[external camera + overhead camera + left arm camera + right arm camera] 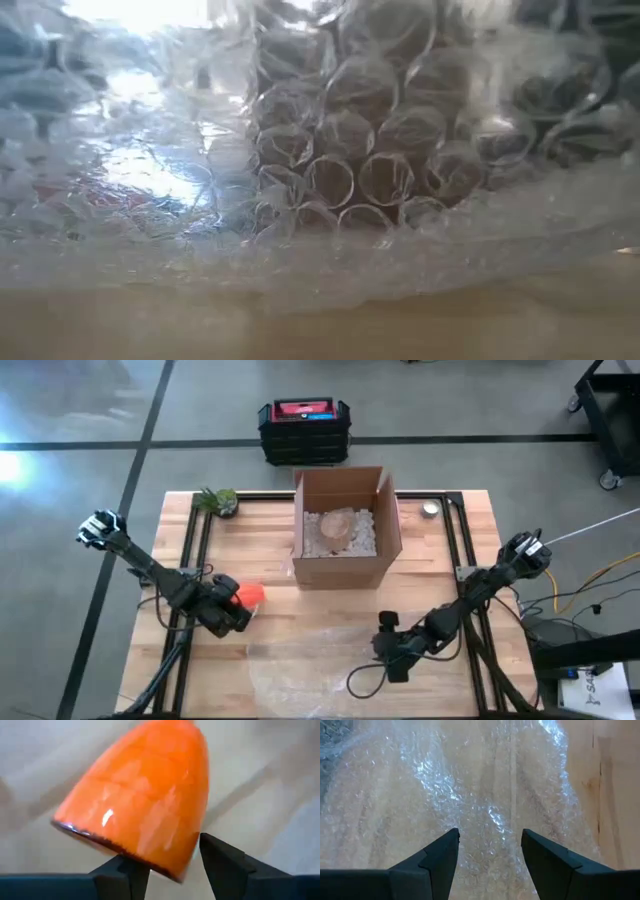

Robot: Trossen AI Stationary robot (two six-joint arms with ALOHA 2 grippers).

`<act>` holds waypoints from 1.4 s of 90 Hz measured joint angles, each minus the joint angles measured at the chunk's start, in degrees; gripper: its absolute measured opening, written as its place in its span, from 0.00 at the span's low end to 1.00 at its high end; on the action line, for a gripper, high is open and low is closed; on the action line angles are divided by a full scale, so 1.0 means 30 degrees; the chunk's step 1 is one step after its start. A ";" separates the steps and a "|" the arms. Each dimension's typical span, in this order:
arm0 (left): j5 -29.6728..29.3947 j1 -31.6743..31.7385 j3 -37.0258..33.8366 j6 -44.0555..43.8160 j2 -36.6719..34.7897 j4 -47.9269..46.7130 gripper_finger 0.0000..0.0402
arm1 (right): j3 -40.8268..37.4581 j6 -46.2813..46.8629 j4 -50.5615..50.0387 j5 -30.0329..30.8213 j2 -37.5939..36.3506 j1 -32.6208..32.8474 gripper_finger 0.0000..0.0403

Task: Wrap mug
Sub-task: Wrap the orange mug with bubble wrap

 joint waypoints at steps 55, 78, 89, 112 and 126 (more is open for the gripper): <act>-0.4036 0.0015 0.1564 0.3196 0.0562 0.1765 0.01 | 0.0405 -0.0334 0.0662 -0.0780 -0.0007 0.0003 0.49; 0.0015 -0.0044 0.8049 0.6700 0.2644 -0.0727 0.00 | 0.1373 -0.2922 0.4888 -0.0874 0.1684 -0.0196 0.49; 0.1811 -0.0120 1.0726 0.8194 0.4608 -0.1241 0.00 | 0.3022 -0.4492 0.6808 -0.0875 0.3987 -0.0939 0.49; 0.4116 -0.0972 1.6090 0.8551 0.8884 -0.5799 0.00 | 0.7559 -0.5219 0.4920 -0.3716 0.9276 -0.3609 0.49; 0.4460 -0.1875 1.8548 0.8004 1.0638 -0.7727 0.00 | 1.0013 -0.5293 0.2226 -0.3333 1.0673 -0.4577 0.49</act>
